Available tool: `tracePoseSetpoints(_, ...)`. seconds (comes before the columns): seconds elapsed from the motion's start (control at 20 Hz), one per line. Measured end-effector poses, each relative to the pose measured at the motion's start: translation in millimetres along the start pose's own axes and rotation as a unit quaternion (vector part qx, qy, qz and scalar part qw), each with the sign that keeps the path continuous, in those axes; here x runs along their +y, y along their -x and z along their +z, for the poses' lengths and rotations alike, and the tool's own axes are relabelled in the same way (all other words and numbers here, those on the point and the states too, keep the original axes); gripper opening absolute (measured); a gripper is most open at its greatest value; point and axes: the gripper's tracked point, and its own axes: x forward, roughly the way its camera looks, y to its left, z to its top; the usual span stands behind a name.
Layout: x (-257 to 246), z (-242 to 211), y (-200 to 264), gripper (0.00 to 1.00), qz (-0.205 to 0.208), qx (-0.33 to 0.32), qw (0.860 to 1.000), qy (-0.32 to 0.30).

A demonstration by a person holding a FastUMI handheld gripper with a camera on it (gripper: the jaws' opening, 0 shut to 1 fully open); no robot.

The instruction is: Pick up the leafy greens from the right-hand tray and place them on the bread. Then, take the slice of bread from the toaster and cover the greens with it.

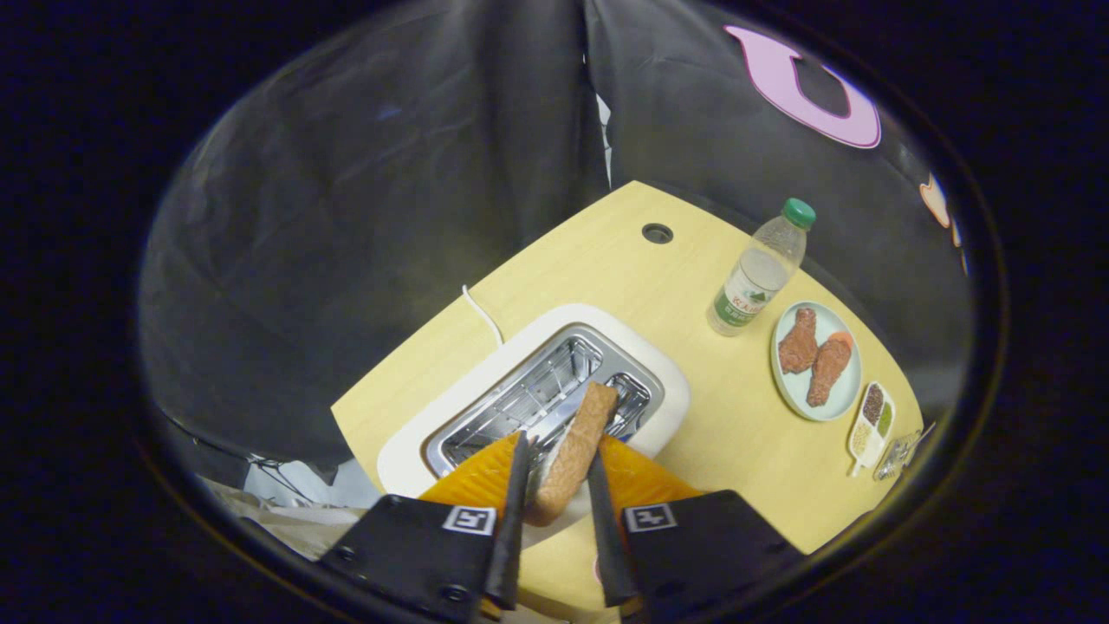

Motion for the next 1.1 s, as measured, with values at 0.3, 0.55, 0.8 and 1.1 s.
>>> tracePoseSetpoints(0.3,0,5,21,0.13,0.053,-0.033,0.996,-0.071)
tracePoseSetpoints(0.55,-15,9,56,0.13,0.069,-0.075,0.991,-0.088)
tracePoseSetpoints(0.8,-34,2,86,0.13,0.082,-0.104,0.983,-0.131)
tracePoseSetpoints(1.1,-67,-21,107,0.13,0.077,-0.117,0.978,-0.155)
